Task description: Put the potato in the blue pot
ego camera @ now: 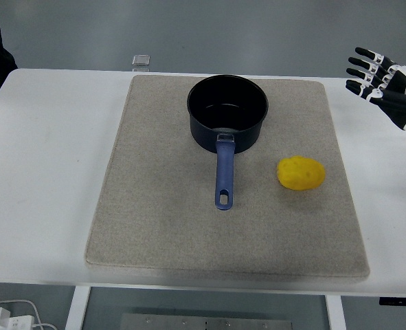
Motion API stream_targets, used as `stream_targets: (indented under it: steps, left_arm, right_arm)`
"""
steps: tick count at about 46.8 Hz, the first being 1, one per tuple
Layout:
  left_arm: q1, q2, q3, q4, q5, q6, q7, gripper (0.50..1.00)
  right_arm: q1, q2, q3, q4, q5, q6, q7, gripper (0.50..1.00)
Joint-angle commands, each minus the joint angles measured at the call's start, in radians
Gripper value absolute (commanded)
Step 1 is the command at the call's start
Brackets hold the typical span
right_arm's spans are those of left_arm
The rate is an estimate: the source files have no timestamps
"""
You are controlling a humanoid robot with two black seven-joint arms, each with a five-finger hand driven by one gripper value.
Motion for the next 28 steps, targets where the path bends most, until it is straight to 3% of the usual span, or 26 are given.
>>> stream_targets:
  steps: [1, 15, 19, 28]
  left_arm:
    - [0.000, 0.000, 0.000, 0.000, 0.001, 0.000, 0.000, 0.999]
    - [0.000, 0.000, 0.000, 0.002, 0.000, 0.000, 0.000, 0.999]
    - [0.000, 0.000, 0.000, 0.002, 0.001, 0.000, 0.000, 0.999]
    - [-0.002, 0.000, 0.002, 0.003, 0.000, 0.000, 0.000, 0.999]
  right_arm:
    - [-0.011, -0.018, 0.000, 0.022, -0.040, -0.002, 0.001, 0.915]
    - [-0.088, -0.061, 0.003, 0.112, -0.196, -0.017, 0.009, 0.915]
    - [-0.099, -0.070, 0.003, 0.152, -0.265, -0.048, 0.012, 0.915]
    - [-0.149, -0.061, 0.002, 0.203, -0.486, -0.097, 0.070, 0.915]
